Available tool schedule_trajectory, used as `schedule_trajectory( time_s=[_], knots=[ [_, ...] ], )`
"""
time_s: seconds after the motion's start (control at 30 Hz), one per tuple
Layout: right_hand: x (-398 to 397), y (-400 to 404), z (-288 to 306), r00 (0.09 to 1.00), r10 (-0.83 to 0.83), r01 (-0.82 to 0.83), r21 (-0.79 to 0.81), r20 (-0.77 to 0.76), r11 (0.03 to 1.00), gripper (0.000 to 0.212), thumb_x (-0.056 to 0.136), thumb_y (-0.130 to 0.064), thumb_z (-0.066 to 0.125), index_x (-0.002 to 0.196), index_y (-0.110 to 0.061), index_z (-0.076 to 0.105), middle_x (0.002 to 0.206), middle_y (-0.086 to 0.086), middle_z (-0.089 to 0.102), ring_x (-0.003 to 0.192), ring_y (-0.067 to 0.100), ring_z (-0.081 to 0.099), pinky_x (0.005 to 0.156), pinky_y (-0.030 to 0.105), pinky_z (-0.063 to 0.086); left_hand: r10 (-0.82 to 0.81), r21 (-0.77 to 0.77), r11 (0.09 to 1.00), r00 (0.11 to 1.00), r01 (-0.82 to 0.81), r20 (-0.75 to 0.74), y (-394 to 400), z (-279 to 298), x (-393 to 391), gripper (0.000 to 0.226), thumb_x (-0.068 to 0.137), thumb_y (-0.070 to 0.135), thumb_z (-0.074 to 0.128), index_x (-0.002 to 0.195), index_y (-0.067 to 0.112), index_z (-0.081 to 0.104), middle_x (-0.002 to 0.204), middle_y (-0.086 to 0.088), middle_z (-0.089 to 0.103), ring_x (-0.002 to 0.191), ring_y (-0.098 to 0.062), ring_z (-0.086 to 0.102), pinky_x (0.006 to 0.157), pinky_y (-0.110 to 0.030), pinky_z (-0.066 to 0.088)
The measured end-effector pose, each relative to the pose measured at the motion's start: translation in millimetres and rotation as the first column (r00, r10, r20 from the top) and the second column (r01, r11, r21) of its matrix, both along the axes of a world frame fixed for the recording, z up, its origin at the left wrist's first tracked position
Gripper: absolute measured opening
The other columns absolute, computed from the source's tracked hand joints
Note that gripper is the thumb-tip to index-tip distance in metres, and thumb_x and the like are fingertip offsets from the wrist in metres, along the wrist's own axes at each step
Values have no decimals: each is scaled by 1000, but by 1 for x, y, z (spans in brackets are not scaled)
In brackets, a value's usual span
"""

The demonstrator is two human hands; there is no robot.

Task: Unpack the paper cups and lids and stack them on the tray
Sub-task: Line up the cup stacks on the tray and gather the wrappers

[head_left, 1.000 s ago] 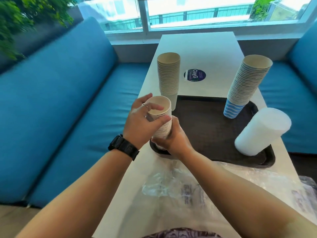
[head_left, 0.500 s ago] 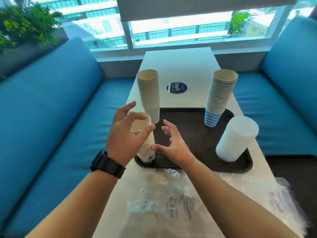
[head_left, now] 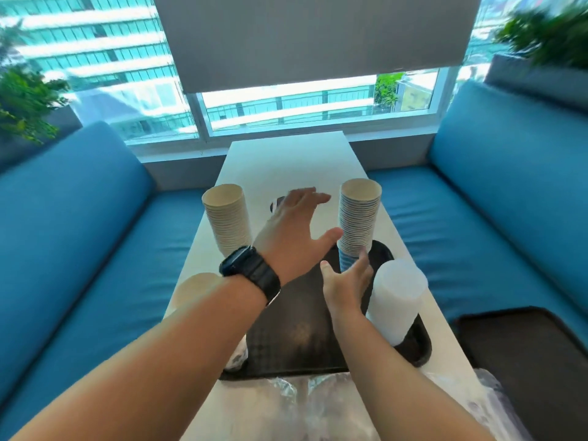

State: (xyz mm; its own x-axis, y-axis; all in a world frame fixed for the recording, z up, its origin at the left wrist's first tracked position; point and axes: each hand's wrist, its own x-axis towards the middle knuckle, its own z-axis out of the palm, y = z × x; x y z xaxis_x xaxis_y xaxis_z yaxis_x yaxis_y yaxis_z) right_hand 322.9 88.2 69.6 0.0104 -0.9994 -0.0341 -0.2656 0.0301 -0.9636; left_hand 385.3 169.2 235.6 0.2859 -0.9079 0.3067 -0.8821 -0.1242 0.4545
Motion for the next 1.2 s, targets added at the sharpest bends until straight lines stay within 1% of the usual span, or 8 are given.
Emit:
schedule_trajectory(
  time_s=[0.27, 0.6, 0.67, 0.77, 0.83, 0.97, 1.07, 1.2],
  knots=[
    [7, -36, 10, 986, -168, 167, -79, -14, 983, 107, 75, -23, 83, 154, -14, 11, 156, 12, 25, 145, 27, 22, 117, 37, 20, -74, 232, 970, 997, 67, 23, -78, 11, 8, 59, 93, 43, 62, 146, 31, 42, 159, -4, 28, 140, -20, 38, 117, -35, 30],
    [12, -53, -3, 982, -186, 177, -213, -21, 961, 96, 67, -15, 87, 146, -9, 33, 140, 15, 47, 130, 34, 45, 106, 53, 40, -49, 263, 964, 998, 37, 39, -98, 8, 16, 29, 97, 37, 57, 123, 26, 64, 131, -1, 61, 118, -19, 55, 93, -25, 39],
    [11, -48, -5, 992, -124, 114, -248, -25, 962, 95, 67, -16, 87, 145, -10, 34, 138, 13, 48, 129, 31, 47, 106, 48, 42, -25, 241, 970, 999, 17, 30, -91, 15, 19, 26, 98, 35, 56, 117, 24, 68, 125, 1, 66, 113, -18, 58, 88, -24, 39],
    [12, -31, 3, 1000, 28, -26, -256, 5, 966, 90, 70, -17, 87, 143, -15, 35, 137, 4, 47, 125, 18, 48, 101, 22, 40, 24, 229, 973, 1000, -26, 8, -74, 30, 31, 24, 97, 34, 58, 112, 20, 71, 112, 3, 69, 104, -17, 61, 81, -24, 41],
    [16, -16, 10, 989, 141, -130, -220, 37, 967, 86, 71, -18, 86, 141, -24, 35, 133, -5, 48, 114, 7, 49, 94, 12, 40, 66, 221, 973, 998, -62, -12, -57, 39, 43, 24, 96, 34, 60, 108, 18, 72, 102, 5, 69, 96, -14, 62, 80, -27, 47],
    [26, 14, 15, 938, 347, -340, -163, 11, 926, 90, 71, -25, 86, 139, -36, 29, 132, -11, 47, 116, 8, 51, 99, 34, 50, 146, 219, 969, 978, -111, -149, -22, 47, 67, 21, 94, 29, 65, 107, 15, 72, 95, -1, 73, 82, -14, 70, 71, -26, 59],
    [36, 34, 21, 881, 473, -470, -139, -10, 872, 89, 71, -26, 85, 139, -36, 28, 132, -9, 48, 115, 10, 51, 97, 36, 50, 215, 262, 953, 950, -154, -226, 3, 47, 86, 17, 93, 23, 66, 106, 15, 73, 82, 4, 71, 69, -8, 70, 57, -15, 56],
    [50, 51, 25, 795, 604, -606, -91, -55, 790, 90, 73, -24, 84, 141, -31, 26, 136, -6, 47, 122, 17, 51, 96, 37, 49, 296, 306, 928, 917, -211, -266, 29, 43, 107, 12, 93, 16, 66, 102, 16, 74, 82, 1, 73, 72, -12, 73, 55, -14, 55]
  ],
)
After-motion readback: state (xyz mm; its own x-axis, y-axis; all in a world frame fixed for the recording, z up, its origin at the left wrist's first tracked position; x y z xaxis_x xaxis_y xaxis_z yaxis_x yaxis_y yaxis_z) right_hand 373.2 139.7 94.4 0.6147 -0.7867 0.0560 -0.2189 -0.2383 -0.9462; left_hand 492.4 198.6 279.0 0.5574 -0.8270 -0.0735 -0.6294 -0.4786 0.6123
